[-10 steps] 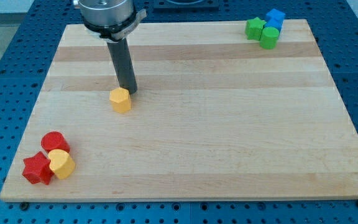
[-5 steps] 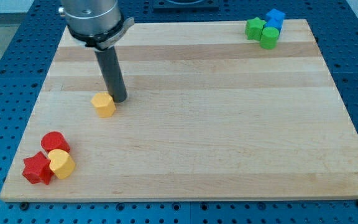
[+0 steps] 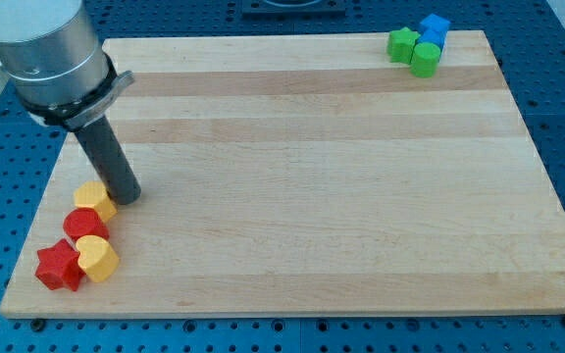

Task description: Move the yellow hexagon to the top of the red circle

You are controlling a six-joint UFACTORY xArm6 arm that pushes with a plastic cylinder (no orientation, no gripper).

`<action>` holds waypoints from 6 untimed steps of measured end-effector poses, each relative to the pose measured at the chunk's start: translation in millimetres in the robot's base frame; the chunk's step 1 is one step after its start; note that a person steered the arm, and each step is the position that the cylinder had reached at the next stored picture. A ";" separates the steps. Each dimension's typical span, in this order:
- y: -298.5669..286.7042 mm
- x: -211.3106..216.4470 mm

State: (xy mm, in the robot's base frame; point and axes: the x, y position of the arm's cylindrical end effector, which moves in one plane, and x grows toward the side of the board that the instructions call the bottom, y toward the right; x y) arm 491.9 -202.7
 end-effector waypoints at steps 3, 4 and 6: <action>-12.8 15.4; -12.8 -9.7; -25.2 -36.2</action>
